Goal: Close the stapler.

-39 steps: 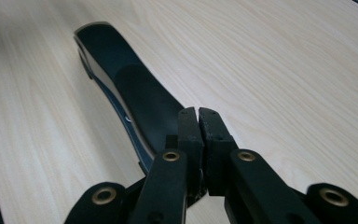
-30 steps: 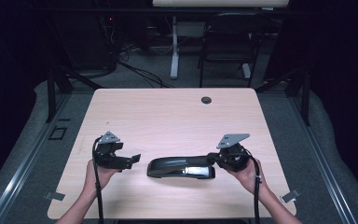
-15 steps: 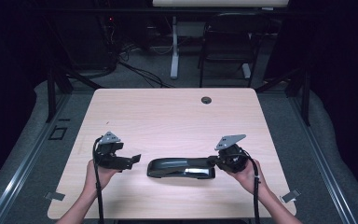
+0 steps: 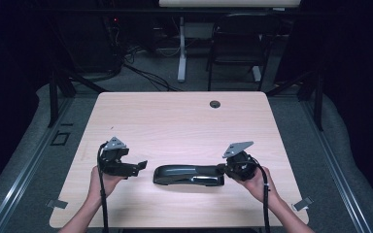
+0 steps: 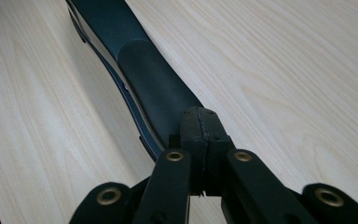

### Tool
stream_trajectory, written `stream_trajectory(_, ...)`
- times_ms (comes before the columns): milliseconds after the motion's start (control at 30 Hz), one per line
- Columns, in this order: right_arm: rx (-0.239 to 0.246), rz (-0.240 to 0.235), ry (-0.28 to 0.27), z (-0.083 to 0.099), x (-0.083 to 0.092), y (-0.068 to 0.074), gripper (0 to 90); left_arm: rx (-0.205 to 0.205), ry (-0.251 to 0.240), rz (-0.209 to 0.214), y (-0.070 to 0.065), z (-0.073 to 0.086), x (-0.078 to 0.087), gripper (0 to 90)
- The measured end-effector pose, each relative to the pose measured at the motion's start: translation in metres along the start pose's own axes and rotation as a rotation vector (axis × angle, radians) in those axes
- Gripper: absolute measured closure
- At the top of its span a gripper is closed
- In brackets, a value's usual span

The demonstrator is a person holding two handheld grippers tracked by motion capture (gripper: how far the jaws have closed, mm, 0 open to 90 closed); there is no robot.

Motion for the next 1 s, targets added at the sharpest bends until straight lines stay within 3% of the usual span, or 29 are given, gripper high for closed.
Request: stream_trajectory(1000,0.008,0.010,0.011,0.0010,-0.0022,0.0011,90.0,-0.003,0.001,-0.001,-0.0005,0.0000,-0.0006,9.1)
Point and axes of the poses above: each handheld gripper's, and its own axes: x roughly backward along the jaws, z roughly out of its underside, y roughly to its left, the point moved 7 cm from there along -x, roughly forward along the jaws, and after that the axes turned 3 degrees about y, right-handed, at the moved point
